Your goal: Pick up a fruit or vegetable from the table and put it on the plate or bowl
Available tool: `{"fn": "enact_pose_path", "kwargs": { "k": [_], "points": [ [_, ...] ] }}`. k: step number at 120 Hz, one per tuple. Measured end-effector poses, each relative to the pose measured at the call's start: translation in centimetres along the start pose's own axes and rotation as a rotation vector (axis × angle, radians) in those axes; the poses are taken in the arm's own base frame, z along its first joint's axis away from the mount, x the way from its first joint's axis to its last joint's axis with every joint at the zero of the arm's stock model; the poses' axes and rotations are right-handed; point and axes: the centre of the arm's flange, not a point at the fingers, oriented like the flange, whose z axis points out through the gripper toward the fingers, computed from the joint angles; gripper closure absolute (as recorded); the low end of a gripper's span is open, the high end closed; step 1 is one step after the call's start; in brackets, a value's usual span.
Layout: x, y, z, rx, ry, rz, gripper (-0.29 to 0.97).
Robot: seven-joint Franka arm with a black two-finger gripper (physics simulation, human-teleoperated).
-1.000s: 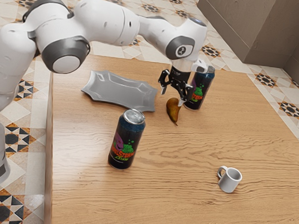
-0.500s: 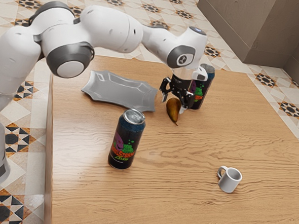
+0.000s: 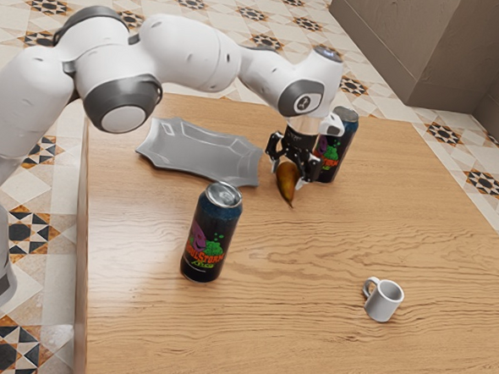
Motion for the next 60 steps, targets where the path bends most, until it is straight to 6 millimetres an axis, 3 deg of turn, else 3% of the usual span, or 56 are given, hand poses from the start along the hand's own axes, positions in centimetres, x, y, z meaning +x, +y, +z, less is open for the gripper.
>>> {"fn": "enact_pose_path", "kwargs": {
  "k": [27,48,60],
  "points": [
    [0.1,-0.1,-0.1,0.003,0.005,-0.004,0.33],
    [0.2,-0.3,-0.3,0.002,0.007,-0.009,0.37],
    [0.4,0.0,-2.0,-0.01,0.031,-0.005,0.37]
  ]
}}
